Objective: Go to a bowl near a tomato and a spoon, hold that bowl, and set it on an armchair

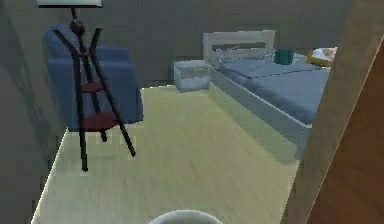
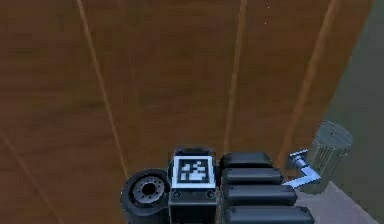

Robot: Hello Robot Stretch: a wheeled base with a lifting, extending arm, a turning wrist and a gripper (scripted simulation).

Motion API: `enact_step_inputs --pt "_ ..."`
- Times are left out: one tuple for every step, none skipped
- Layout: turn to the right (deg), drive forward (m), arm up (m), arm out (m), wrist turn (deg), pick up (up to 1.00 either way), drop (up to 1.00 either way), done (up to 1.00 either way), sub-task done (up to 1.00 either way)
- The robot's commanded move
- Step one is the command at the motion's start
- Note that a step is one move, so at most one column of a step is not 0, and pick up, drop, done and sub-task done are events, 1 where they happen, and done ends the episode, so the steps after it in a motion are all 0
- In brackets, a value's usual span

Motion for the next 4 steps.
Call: enact_step_inputs --pt "0.0 1.0 0.0 0.0 0.0 0.0 0.0 0.0 0.0" --pt "0.0 1.0 0.0 0.0 0.0 0.0 0.0 0.0 0.0" --pt "-6.0 0.0 0.0 0.0 0.0 0.0 0.0 0.0 0.0" --pt "0.0 0.4 0.0 0.0 0.0 0.0 0.0 0.0 0.0"
